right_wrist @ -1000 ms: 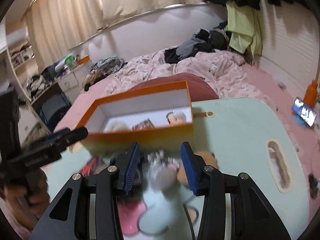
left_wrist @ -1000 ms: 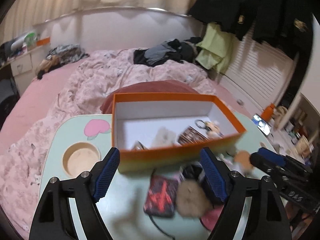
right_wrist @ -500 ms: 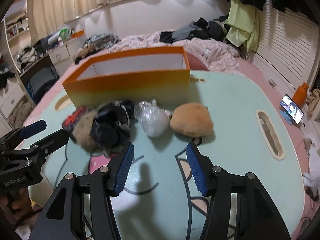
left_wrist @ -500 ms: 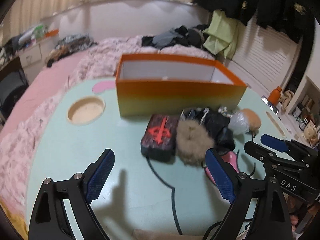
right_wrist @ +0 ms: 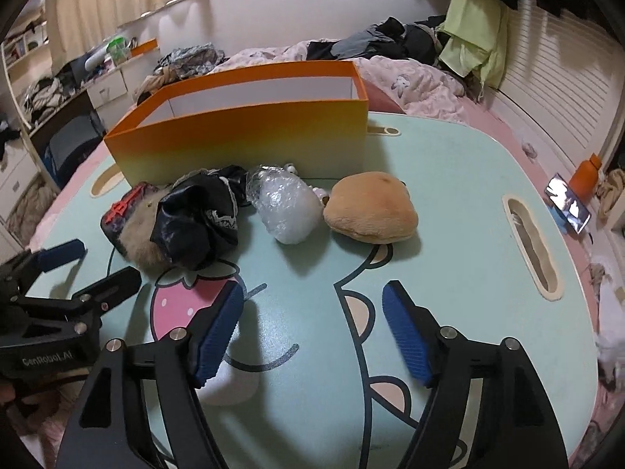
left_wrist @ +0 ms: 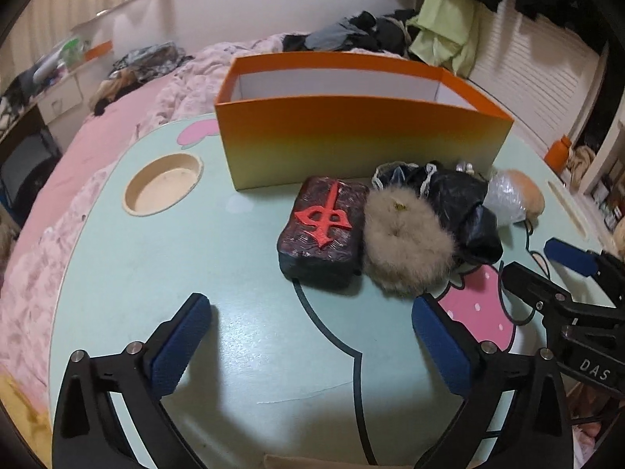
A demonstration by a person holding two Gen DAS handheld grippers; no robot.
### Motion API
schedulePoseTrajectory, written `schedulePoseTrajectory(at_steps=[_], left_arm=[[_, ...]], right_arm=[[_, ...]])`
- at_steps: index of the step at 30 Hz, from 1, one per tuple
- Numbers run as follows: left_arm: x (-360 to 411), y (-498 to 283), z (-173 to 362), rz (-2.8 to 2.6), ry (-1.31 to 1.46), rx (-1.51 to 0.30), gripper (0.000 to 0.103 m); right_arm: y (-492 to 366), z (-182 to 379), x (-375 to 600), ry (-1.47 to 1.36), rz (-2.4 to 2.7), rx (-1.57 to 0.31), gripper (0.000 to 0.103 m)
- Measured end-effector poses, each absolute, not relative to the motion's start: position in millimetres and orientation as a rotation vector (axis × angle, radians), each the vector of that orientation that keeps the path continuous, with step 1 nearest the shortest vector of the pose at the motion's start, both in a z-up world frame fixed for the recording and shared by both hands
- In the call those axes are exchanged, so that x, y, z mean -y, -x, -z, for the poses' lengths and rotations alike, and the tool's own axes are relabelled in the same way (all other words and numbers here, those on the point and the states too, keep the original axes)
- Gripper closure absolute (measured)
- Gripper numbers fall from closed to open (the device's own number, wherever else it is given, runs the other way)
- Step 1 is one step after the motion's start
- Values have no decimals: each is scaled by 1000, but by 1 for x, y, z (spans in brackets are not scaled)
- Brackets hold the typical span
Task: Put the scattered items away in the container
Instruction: 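Move both open tools back over the remaining items on the table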
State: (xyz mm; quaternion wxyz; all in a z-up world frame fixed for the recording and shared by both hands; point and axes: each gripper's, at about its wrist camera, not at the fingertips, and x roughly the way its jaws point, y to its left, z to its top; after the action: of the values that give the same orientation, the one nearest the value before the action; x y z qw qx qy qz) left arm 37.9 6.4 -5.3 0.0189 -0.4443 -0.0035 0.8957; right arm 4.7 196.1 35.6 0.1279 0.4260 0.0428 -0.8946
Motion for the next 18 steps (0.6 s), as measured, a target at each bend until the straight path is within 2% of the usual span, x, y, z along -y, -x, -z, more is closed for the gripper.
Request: schedulePoseTrajectory(at_steps=[3,9,11,13,18], left_arm=[[-5,-38,5,-2776,1379,8,1],[5,-40,-2,-2736,1325,117,1],[10,-39,-4,-2718,1314,157,4],[17,-37,-8,-2708,1302,197,25],[29,-24,-11,-2713,1316,209,44]], right_arm=[[-5,-34,-192,-1246,2603,-167,20],[-6,-32,-194,-1245,2608,-178,18],[-6,-33,-195,-1244,2607,-171,18],[-6,-33,-197,-1246,2609,-165,18],[-5,-34,-196,-1249,2617,-160,18]])
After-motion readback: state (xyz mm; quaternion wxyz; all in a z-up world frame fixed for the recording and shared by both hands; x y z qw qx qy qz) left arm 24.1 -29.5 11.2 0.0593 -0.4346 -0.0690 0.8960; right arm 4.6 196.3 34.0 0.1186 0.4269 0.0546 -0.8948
